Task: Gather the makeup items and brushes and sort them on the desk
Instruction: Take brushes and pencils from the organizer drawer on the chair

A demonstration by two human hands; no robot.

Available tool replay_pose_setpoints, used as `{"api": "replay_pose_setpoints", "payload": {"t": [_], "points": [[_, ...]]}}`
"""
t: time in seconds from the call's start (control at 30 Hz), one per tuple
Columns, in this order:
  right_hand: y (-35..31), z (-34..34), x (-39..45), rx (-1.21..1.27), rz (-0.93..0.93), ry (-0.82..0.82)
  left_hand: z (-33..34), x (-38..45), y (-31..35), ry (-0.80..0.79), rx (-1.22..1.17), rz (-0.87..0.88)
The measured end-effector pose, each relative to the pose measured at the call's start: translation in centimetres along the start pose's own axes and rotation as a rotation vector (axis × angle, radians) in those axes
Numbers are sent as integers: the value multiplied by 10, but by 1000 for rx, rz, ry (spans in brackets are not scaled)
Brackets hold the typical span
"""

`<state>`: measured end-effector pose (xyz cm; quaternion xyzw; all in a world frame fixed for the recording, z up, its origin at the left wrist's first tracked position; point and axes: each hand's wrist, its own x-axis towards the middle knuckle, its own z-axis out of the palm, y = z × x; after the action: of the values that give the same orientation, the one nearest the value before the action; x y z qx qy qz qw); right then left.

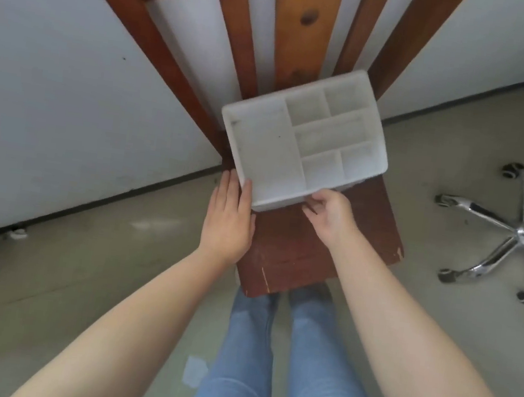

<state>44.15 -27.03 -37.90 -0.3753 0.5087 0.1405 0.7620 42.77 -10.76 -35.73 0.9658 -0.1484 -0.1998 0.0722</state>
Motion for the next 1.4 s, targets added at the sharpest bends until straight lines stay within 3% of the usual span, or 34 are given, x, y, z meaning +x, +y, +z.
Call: {"api": "replay_pose_setpoints", "payload": {"t": [0.2, 0.4, 0.6, 0.67, 0.73, 0.8, 0.9, 0.97, 1.07, 1.2, 1.4], "points": [[8, -18, 12, 212, 5, -62, 20, 5, 0, 51, -92, 30], [39, -61, -5, 93, -5, 204, 25, 6, -1, 62, -155, 10], [48, -85, -28, -77, 76, 166, 22, 0, 6, 44, -124, -41], [39, -83, -39, -357, 122, 180, 22, -7, 12, 64, -142, -78], [30, -83, -53, -839, 119, 149, 23, -17, 22, 40, -158, -113], [22, -82, -64, -1304, -62, 63, 29, -28, 32, 25, -184, -138], [14, -69, -61, -1745, -500, -115, 39, -45, 45, 5, -250, -202], [7, -56, -46, -1928, -628, -206, 41, -52, 54, -41, -387, -396], [4, -41, -19, -2215, -682, -259, 50, -50, 60, -270, -614, -717], [6, -35, -4, -2479, -698, -359, 59, -45, 63, -324, -839, -802], [5, -28, 5, -2559, -748, -437, 68, -45, 64, -267, -768, -850]]}}
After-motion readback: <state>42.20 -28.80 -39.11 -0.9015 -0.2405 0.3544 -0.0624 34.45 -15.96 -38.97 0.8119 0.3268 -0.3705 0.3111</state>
